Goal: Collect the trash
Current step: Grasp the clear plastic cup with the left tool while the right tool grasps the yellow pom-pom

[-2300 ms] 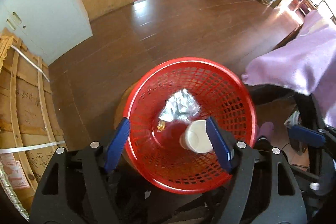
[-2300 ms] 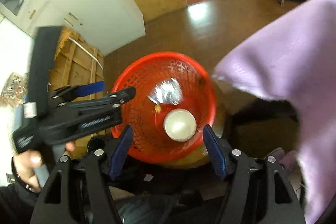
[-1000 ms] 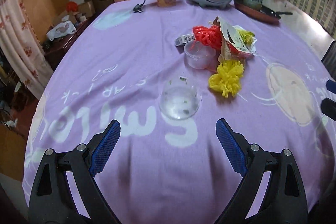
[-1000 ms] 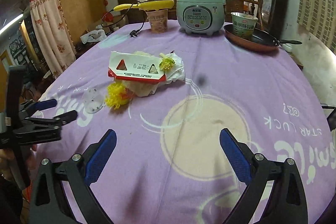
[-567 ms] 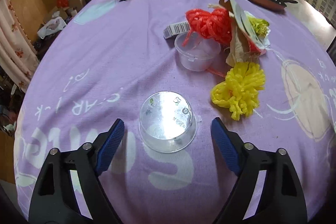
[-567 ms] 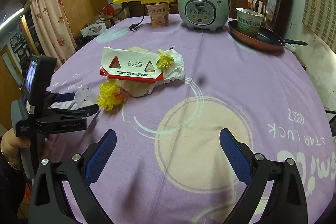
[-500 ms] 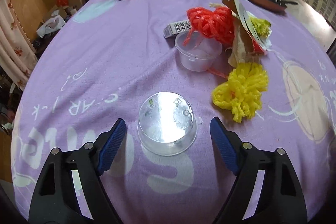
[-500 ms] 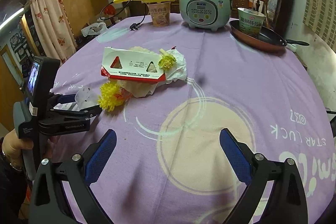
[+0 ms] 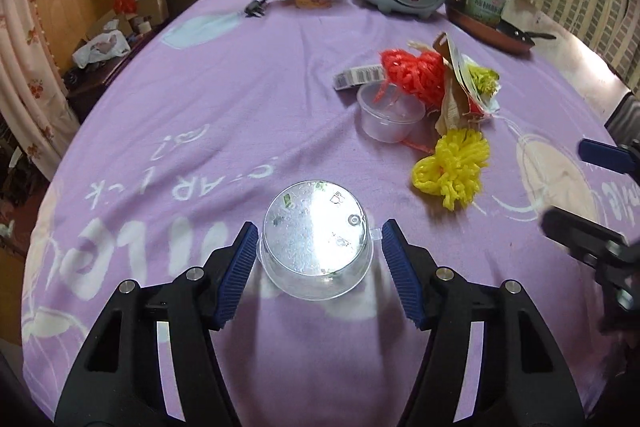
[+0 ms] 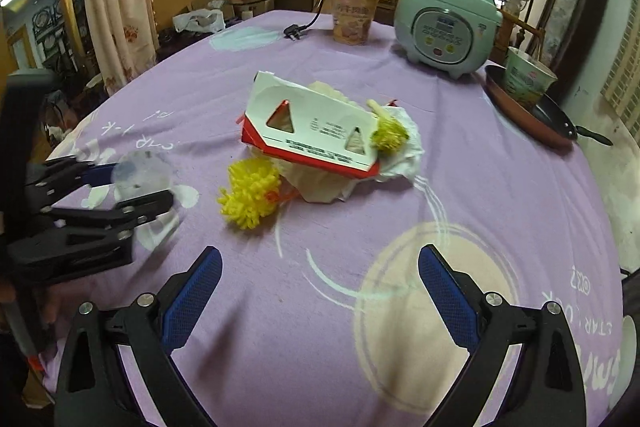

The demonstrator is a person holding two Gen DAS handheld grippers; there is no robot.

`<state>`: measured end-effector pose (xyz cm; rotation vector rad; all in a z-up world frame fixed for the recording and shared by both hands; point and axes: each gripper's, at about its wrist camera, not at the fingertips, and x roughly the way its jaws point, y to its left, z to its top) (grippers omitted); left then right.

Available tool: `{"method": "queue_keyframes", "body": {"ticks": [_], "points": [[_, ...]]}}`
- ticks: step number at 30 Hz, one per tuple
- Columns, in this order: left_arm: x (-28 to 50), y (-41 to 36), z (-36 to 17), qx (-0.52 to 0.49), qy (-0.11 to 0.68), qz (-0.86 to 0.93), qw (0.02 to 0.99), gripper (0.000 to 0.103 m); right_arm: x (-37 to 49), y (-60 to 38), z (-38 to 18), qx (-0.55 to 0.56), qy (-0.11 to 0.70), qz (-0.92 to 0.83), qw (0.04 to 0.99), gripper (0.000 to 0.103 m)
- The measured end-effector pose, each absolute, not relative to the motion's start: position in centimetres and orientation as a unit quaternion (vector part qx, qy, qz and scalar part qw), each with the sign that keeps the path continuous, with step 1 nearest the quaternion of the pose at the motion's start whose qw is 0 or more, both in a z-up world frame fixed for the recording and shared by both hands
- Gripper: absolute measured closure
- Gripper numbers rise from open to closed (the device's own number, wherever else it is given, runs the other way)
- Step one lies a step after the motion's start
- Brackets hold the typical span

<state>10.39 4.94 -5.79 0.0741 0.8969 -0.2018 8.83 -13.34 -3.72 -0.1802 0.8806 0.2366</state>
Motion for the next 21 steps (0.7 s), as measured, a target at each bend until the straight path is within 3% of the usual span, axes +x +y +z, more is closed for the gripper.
{"method": "queue_keyframes", "body": {"ticks": [10,21], "points": [[6.8,7.9,-3.8,0.020,0.405,-0.078,0.911,0.040,11.9,-8.6,-5.2,-0.107,0.440,0.124,0.883,0.008],[6.3,9.1,-3.6,-0.005,0.403,-0.087,0.911,0.040,13.6,-7.4,-6.4,-0.091,0.463,0.117,0.874,0.019]]}}
